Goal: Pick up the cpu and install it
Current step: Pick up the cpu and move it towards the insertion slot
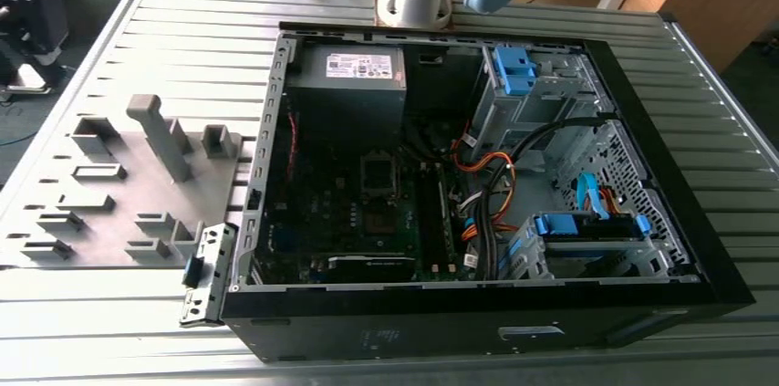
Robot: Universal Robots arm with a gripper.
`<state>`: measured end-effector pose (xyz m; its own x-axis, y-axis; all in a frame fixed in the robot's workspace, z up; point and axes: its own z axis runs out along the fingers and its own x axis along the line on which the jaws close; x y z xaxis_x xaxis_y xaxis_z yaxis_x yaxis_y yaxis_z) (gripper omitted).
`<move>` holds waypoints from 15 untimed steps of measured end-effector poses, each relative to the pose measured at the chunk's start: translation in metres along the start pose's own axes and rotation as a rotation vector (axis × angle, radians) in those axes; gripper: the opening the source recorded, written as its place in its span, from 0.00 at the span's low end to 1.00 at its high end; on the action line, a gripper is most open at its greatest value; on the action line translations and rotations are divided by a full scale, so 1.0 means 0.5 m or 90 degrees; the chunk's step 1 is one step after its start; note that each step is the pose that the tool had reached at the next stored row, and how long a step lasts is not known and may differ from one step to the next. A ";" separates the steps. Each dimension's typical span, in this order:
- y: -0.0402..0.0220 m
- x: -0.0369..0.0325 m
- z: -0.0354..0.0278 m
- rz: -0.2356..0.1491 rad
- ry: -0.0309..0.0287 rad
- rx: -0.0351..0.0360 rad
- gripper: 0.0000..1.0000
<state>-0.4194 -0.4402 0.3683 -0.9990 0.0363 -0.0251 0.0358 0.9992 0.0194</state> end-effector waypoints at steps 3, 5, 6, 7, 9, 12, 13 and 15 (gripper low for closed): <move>0.001 -0.022 0.001 0.000 -0.0001 0.0000 0.47; 0.001 -0.037 0.001 0.000 0.0000 0.0000 0.47; 0.002 -0.045 0.001 0.000 -0.0001 0.0000 0.47; 0.002 -0.052 0.001 0.000 -0.0001 0.0000 0.47; 0.002 -0.067 0.002 0.000 0.0000 0.0000 0.47; 0.003 -0.088 0.002 0.000 -0.0001 0.0000 0.47; 0.003 -0.096 0.003 0.000 0.0000 0.0000 0.47; 0.004 -0.111 0.003 0.000 0.0000 0.0000 0.47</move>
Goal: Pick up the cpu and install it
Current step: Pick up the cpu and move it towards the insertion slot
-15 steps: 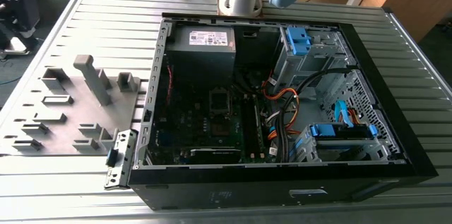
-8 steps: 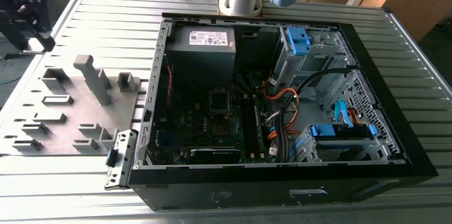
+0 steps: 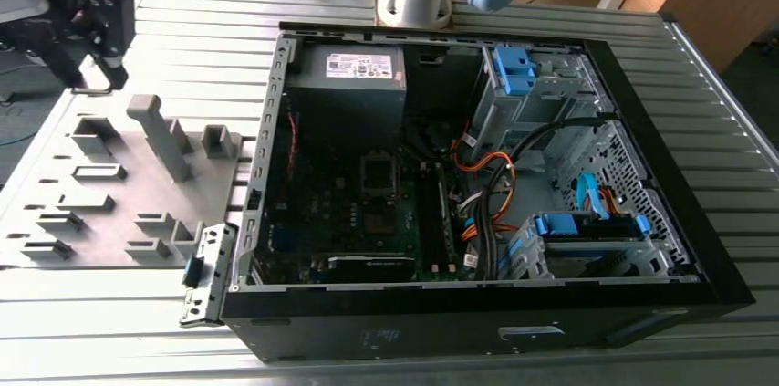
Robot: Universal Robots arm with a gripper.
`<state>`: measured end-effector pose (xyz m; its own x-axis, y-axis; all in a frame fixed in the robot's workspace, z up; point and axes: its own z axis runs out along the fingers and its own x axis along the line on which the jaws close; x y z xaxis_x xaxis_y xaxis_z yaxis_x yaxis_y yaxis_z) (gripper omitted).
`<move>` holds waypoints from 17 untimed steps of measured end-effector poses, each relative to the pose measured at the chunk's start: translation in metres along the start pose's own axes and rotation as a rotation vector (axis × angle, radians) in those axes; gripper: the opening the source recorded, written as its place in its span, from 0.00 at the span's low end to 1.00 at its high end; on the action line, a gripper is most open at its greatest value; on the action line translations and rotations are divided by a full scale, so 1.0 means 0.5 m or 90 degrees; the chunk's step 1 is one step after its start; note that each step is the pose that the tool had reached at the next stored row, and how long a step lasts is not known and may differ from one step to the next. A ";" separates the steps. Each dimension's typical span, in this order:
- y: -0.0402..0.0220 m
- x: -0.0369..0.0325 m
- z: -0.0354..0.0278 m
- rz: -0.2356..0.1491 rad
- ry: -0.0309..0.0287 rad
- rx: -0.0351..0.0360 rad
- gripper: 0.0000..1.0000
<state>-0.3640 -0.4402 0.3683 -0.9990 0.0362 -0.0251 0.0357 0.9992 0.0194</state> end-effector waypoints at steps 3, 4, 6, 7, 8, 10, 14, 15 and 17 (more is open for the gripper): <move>0.001 -0.022 0.001 0.000 0.0000 0.0000 0.47; 0.001 -0.030 0.001 0.000 0.0000 0.0000 0.47; 0.002 -0.044 0.001 0.000 0.0000 0.0000 0.47; 0.002 -0.052 0.001 0.000 0.0000 0.0001 0.47; 0.002 -0.059 0.002 0.000 0.0000 0.0000 0.47; 0.003 -0.074 0.002 0.000 0.0000 0.0000 0.47; 0.004 -0.103 0.003 0.000 0.0000 0.0000 0.47; 0.004 -0.111 0.003 0.000 0.0000 0.0000 0.47; 0.004 -0.124 0.003 0.000 0.0000 0.0000 0.47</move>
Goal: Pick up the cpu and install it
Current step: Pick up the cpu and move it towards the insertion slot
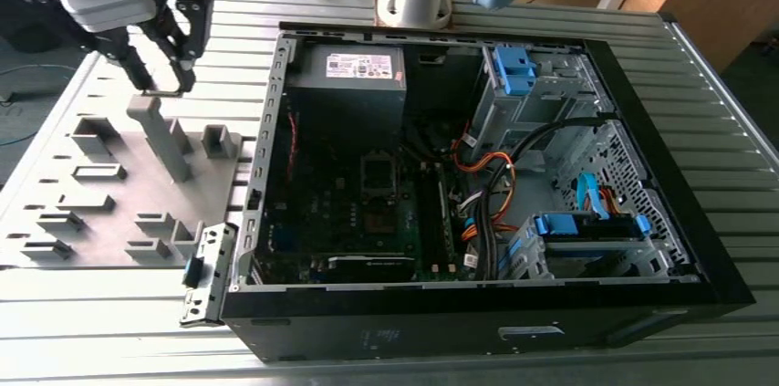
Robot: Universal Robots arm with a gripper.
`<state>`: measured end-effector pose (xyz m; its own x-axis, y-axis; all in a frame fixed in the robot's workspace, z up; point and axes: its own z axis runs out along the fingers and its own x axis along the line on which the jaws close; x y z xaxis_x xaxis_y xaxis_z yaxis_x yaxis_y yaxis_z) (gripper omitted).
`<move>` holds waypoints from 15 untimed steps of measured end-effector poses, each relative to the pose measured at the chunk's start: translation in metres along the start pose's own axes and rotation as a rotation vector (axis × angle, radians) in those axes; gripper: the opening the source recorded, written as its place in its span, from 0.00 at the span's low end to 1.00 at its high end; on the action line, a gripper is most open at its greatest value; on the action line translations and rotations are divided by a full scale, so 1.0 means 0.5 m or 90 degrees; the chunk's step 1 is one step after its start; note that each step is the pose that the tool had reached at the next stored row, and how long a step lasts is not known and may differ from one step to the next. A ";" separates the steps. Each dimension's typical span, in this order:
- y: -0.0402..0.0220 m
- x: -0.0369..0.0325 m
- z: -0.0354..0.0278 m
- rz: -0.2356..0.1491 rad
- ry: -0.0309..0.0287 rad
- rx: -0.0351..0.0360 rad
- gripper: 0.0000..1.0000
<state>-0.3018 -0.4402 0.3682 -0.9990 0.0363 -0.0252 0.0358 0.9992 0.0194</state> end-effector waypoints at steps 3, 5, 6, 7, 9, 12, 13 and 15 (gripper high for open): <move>0.001 -0.021 0.000 0.000 0.0000 0.0000 0.47; 0.001 -0.035 0.001 0.000 0.0000 0.0000 0.47; 0.001 -0.042 0.001 0.000 0.0000 0.0000 0.47; 0.002 -0.049 0.001 0.000 0.0000 0.0001 0.47; 0.002 -0.063 0.002 0.000 0.0001 0.0001 0.47; 0.003 -0.084 0.002 0.000 0.0000 0.0000 0.47; 0.003 -0.092 0.002 0.000 0.0000 0.0000 0.47; 0.004 -0.106 0.003 0.000 0.0001 0.0001 0.47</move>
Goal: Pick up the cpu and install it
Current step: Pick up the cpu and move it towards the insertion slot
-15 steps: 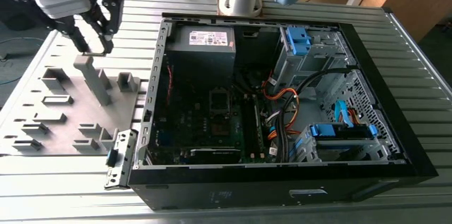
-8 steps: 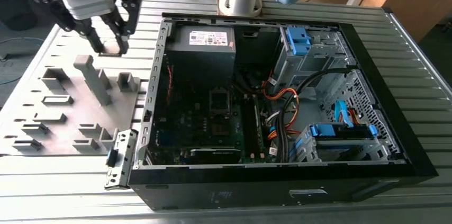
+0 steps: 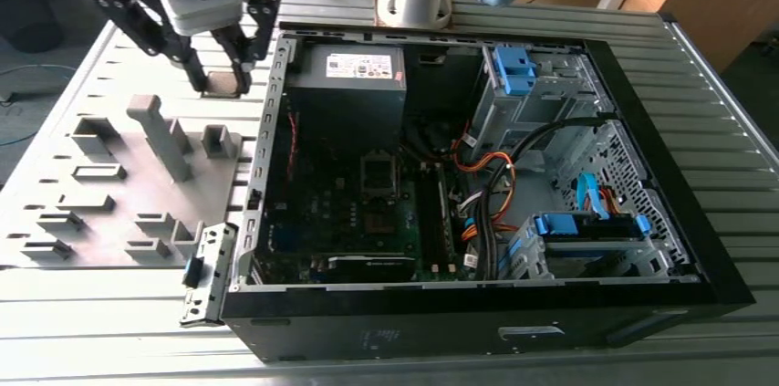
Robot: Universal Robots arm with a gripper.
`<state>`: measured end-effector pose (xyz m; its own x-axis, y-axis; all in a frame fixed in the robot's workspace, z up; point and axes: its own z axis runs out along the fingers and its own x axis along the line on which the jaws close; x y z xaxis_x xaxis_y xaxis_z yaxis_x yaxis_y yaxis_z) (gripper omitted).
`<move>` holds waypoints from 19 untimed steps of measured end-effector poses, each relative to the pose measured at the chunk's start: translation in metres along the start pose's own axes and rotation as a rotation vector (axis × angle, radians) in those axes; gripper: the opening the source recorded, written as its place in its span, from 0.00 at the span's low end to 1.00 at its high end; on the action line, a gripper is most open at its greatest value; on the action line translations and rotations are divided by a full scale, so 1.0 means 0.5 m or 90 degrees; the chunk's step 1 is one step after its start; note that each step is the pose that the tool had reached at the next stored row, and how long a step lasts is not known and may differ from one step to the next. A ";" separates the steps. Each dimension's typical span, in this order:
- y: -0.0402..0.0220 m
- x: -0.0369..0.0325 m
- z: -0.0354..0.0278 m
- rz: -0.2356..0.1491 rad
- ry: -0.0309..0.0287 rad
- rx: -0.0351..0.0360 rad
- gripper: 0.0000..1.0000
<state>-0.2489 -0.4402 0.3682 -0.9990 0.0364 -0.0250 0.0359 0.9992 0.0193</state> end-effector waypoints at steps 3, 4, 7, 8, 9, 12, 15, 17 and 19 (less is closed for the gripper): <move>0.001 -0.022 0.001 0.000 -0.0001 -0.0001 0.47; 0.001 -0.028 0.001 0.000 -0.0001 -0.0001 0.47; 0.002 -0.050 0.001 0.000 0.0000 0.0000 0.47; 0.002 -0.057 0.002 0.000 0.0000 0.0000 0.47; 0.002 -0.064 0.002 0.000 0.0000 0.0000 0.47; 0.003 -0.086 0.003 0.000 -0.0001 -0.0001 0.47; 0.004 -0.111 0.003 0.000 0.0000 0.0000 0.47; 0.005 -0.128 0.004 0.000 0.0000 -0.0001 0.47; 0.005 -0.146 0.004 0.000 0.0000 -0.0001 0.47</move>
<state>-0.1758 -0.4402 0.3679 -0.9990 0.0363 -0.0251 0.0358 0.9992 0.0194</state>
